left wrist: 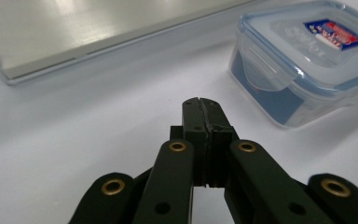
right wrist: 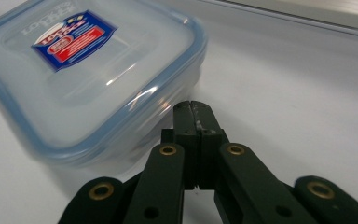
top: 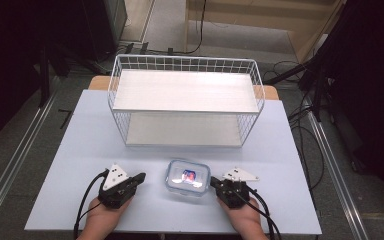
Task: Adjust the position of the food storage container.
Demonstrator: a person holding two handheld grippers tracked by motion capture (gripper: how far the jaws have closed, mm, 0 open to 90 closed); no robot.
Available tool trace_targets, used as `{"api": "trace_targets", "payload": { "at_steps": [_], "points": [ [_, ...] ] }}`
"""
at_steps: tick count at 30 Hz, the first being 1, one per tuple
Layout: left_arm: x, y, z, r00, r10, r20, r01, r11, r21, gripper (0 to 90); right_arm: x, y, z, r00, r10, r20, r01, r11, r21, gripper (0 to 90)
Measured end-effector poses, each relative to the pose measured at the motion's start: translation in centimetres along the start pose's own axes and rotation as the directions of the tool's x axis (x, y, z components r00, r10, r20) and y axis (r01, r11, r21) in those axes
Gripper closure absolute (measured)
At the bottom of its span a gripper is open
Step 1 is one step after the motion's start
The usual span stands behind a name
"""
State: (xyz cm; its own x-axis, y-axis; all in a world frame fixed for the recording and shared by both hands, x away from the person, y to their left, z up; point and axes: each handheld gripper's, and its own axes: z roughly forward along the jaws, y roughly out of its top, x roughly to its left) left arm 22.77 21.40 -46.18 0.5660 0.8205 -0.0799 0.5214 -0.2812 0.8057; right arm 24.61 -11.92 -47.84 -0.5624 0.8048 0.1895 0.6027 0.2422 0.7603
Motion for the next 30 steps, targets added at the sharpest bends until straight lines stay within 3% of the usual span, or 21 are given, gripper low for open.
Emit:
{"api": "trace_targets", "payload": {
  "at_steps": [4, 7, 11, 16, 20, 26, 30],
  "points": [
    [-0.2, -0.1, 0.7, 0.9999, -0.009, 0.003, 0.009, 0.9998, 0.017, 90.0, 1.5, 0.4, 0.6, 0.9979, -0.046, -0.045, 0.046, 0.999, -0.002, 90.0],
    [-0.4, 0.0, 1.1, 0.9999, -0.008, 0.007, 0.007, 0.9997, 0.023, 90.0, 1.6, 0.3, 0.4, 0.9978, -0.053, -0.039, 0.053, 0.999, -0.007, 90.0],
    [-0.8, 0.4, 1.6, 0.9996, 0.008, 0.026, -0.009, 0.9996, 0.026, 90.0, 0.6, -0.1, -1.0, 0.9995, -0.027, -0.017, 0.027, 0.999, -0.027, 90.0],
    [-2.5, 0.4, 1.7, 0.9956, 0.049, 0.080, -0.052, 0.9976, 0.045, 90.0, -0.8, -1.4, -2.7, 0.9998, -0.018, 0.004, 0.018, 1.000, -0.015, 90.0],
    [-3.4, 0.1, 1.6, 0.9932, 0.054, 0.103, -0.060, 0.9967, 0.055, 90.0, -1.2, -1.6, -3.3, 0.9998, -0.012, 0.013, 0.013, 1.000, -0.023, 90.0],
    [-2.2, 0.1, 0.5, 0.9976, -0.018, 0.067, 0.016, 0.9996, 0.025, 84.3, -1.6, -1.0, -4.2, 0.9999, 0.017, -0.001, -0.017, 0.997, -0.072, 87.1],
    [-1.0, 0.8, -0.7, 0.9958, -0.076, 0.051, 0.078, 0.9966, -0.028, 69.6, -1.9, -0.1, -4.3, 0.9975, 0.050, -0.050, -0.056, 0.991, -0.125, 79.8]
  ]
}}
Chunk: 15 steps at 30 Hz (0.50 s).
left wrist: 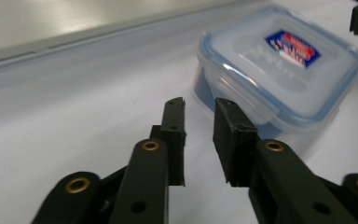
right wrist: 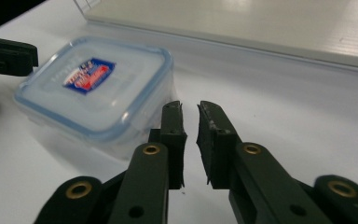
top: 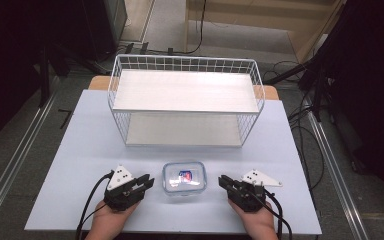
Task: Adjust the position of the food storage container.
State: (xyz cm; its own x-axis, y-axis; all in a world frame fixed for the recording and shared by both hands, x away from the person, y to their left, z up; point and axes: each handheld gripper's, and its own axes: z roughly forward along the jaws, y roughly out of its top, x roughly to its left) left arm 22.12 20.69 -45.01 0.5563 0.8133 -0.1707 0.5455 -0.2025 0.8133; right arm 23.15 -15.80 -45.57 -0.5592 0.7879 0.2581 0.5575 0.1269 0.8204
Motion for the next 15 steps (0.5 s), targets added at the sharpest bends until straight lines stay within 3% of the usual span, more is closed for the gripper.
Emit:
{"api": "trace_targets", "payload": {
  "at_steps": [3, 6, 7, 8, 9, 10, 15],
  "points": [
    [0.2, 0.3, -0.3, 0.9997, -0.024, -0.002, 0.023, 0.9993, -0.030, 58.1, 0.0, 0.3, 0.1, 0.9999, 0.010, -0.009, -0.010, 1.000, -0.015, 77.5],
    [0.0, 1.0, -0.3, 0.9988, -0.045, 0.018, 0.046, 0.9973, -0.057, 46.1, 0.4, 1.0, 0.2, 0.9982, 0.043, -0.041, -0.045, 0.998, -0.036, 65.4],
    [0.0, 1.0, -0.3, 0.9988, -0.045, 0.018, 0.046, 0.9973, -0.057, 43.6, 0.4, 1.0, 0.2, 0.9982, 0.043, -0.041, -0.045, 0.998, -0.036, 65.4],
    [-0.2, 1.2, -0.2, 0.9986, -0.048, 0.022, 0.049, 0.9970, -0.059, 40.3, 0.7, 1.3, 0.5, 0.9971, 0.048, -0.060, -0.050, 0.998, -0.038, 56.7],
    [-0.4, 1.3, 0.0, 0.9985, -0.050, 0.021, 0.051, 0.9970, -0.057, 40.3, 0.7, 1.3, 0.5, 0.9971, 0.048, -0.060, -0.050, 0.998, -0.038, 56.7],
    [-0.7, 1.5, 0.4, 0.9978, -0.053, 0.039, 0.055, 0.9976, -0.043, 34.7, 1.1, 1.5, 0.9, 0.9959, 0.058, -0.068, -0.061, 0.997, -0.037, 44.5],
    [-1.3, 1.3, 1.7, 0.9941, -0.073, 0.081, 0.072, 0.9974, 0.010, 27.2, 1.5, 2.1, 2.1, 0.9921, 0.089, -0.089, -0.090, 0.996, -0.012, 31.2]
  ]
}}
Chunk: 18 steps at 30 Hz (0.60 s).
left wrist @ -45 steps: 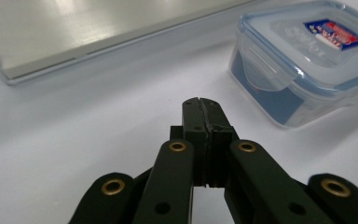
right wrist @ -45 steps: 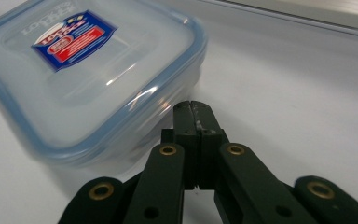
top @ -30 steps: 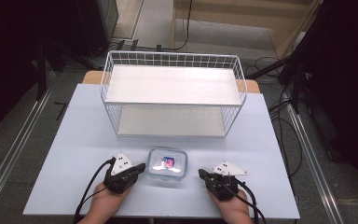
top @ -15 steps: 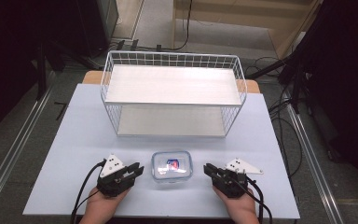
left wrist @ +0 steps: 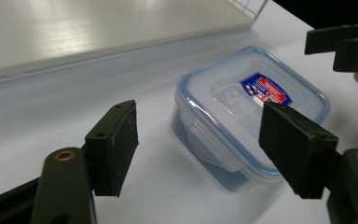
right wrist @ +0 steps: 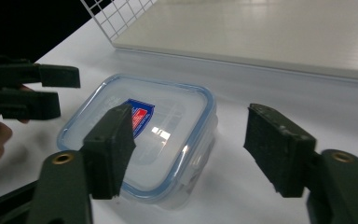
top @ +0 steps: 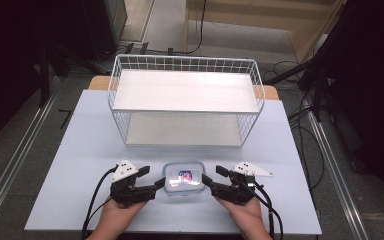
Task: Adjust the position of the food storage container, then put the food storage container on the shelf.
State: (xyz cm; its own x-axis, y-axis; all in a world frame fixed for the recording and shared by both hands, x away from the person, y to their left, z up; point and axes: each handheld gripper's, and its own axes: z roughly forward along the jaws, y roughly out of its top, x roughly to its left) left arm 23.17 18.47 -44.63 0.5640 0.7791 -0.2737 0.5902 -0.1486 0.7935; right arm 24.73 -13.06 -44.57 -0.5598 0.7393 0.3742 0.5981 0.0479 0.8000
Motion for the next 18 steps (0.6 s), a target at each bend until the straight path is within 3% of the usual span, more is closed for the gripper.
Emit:
{"api": "trace_targets", "payload": {
  "at_steps": [4, 8, 9, 10, 11, 12, 14, 15, 16, 18],
  "points": [
    [-0.1, 0.0, 0.8, 0.9996, -0.009, 0.028, 0.008, 0.9997, 0.021, 25.6, -0.2, 0.0, 1.1, 0.9985, 0.046, -0.028, -0.045, 0.998, 0.043, 28.2],
    [0.3, -0.2, 1.7, 0.9950, -0.059, 0.080, 0.055, 0.9970, 0.054, 25.2, -0.4, -0.2, 2.0, 0.9964, 0.067, -0.051, -0.063, 0.995, 0.078, 27.0],
    [0.7, -0.2, 1.9, 0.9851, -0.125, 0.118, 0.118, 0.9910, 0.062, 27.6, -0.5, -0.2, 2.6, 0.9938, 0.089, -0.066, -0.082, 0.992, 0.099, 26.2],
    [0.7, -0.2, 1.9, 0.9851, -0.125, 0.118, 0.118, 0.9910, 0.062, 28.7, -0.5, -0.2, 2.6, 0.9938, 0.089, -0.066, -0.082, 0.992, 0.099, 26.2],
    [1.0, -0.4, 2.2, 0.9718, -0.170, 0.163, 0.157, 0.9834, 0.090, 29.0, -0.7, -0.3, 3.1, 0.9908, 0.109, -0.079, -0.100, 0.988, 0.119, 26.2],
    [1.0, -0.4, 2.2, 0.9718, -0.170, 0.163, 0.157, 0.9834, 0.090, 29.1, -0.7, -0.3, 3.1, 0.9908, 0.109, -0.079, -0.100, 0.988, 0.119, 26.2],
    [1.1, -0.5, 2.3, 0.9636, -0.188, 0.190, 0.170, 0.9795, 0.108, 29.3, -0.8, -0.5, 3.5, 0.9882, 0.125, -0.090, -0.112, 0.984, 0.137, 27.3],
    [1.0, -0.6, 2.5, 0.9591, -0.194, 0.206, 0.174, 0.9784, 0.112, 29.7, -0.8, -0.8, 3.5, 0.9826, 0.148, -0.113, -0.131, 0.981, 0.143, 29.7],
    [1.0, -0.6, 2.5, 0.9591, -0.194, 0.206, 0.174, 0.9784, 0.112, 29.9, -0.8, -0.8, 3.5, 0.9826, 0.148, -0.113, -0.131, 0.981, 0.143, 29.7],
    [1.1, -0.7, 2.8, 0.9490, -0.220, 0.226, 0.196, 0.9727, 0.124, 29.6, -1.0, -0.9, 3.4, 0.9795, 0.156, -0.128, -0.136, 0.979, 0.150, 30.2]
  ]
}}
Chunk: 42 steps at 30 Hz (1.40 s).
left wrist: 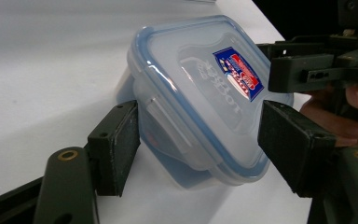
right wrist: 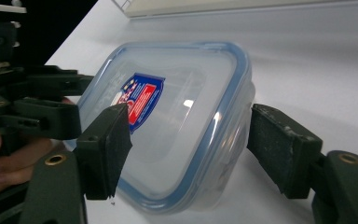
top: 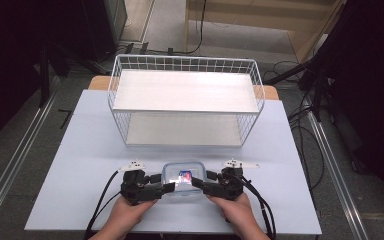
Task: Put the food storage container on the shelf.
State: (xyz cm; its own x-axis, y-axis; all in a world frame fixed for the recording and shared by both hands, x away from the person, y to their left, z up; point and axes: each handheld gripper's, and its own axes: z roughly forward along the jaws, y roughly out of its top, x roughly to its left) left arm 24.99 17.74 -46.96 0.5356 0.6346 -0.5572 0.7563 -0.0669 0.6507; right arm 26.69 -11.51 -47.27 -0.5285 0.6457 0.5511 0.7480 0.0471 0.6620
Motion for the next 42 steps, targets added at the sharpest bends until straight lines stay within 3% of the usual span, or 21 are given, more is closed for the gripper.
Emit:
{"api": "trace_targets", "payload": {
  "at_steps": [3, 11, 16, 17, 18, 20, 24, 34, 42],
  "points": [
    [0.2, -0.2, 0.0, 0.9996, -0.024, 0.016, 0.024, 0.9997, -0.004, 29.4, -0.1, -0.3, 0.0, 0.9993, 0.031, -0.021, -0.030, 0.999, 0.018, 28.7],
    [0.2, -0.3, -0.2, 0.9992, -0.029, 0.026, 0.030, 0.9995, -0.006, 33.6, -0.5, -0.5, 0.0, 0.9942, 0.087, -0.063, -0.085, 0.996, 0.032, 31.8],
    [0.0, -0.3, -0.3, 0.9997, -0.004, 0.025, 0.004, 1.0000, -0.008, 37.2, -0.4, -0.9, -0.6, 0.9953, 0.069, -0.068, -0.067, 0.997, 0.033, 34.3],
    [-0.4, -0.3, -0.5, 0.9994, 0.029, 0.016, -0.029, 0.9996, -0.005, 37.6, -0.5, -1.1, -1.0, 0.9933, 0.089, -0.075, -0.087, 0.996, 0.019, 39.2],
    [-0.5, -0.3, -0.5, 0.9994, 0.033, 0.013, -0.033, 0.9994, -0.010, 38.4, -0.5, -1.2, -1.2, 0.9922, 0.097, -0.079, -0.095, 0.995, 0.019, 41.0],
    [-0.6, -0.3, -0.6, 0.9992, 0.038, 0.013, -0.037, 0.9993, -0.010, 40.6, -0.6, -1.3, -1.4, 0.9924, 0.091, -0.082, -0.090, 0.996, 0.018, 42.6],
    [-1.2, -0.4, -1.0, 0.9952, 0.098, -0.006, -0.098, 0.9952, 0.001, 44.3, -0.1, -1.8, -2.2, 0.9938, 0.076, -0.081, -0.075, 0.997, 0.006, 47.7],
    [-2.0, -0.8, -1.7, 0.9876, 0.155, -0.022, -0.155, 0.9879, 0.003, 49.4, 0.5, -2.6, -3.0, 0.9958, 0.041, -0.082, -0.042, 0.999, -0.008, 51.4],
    [-2.1, -1.2, -1.7, 0.9880, 0.152, -0.028, -0.152, 0.9884, 0.002, 49.1, 0.5, -2.8, -3.0, 0.9965, 0.022, -0.081, -0.024, 0.999, -0.024, 51.1]
  ]
}}
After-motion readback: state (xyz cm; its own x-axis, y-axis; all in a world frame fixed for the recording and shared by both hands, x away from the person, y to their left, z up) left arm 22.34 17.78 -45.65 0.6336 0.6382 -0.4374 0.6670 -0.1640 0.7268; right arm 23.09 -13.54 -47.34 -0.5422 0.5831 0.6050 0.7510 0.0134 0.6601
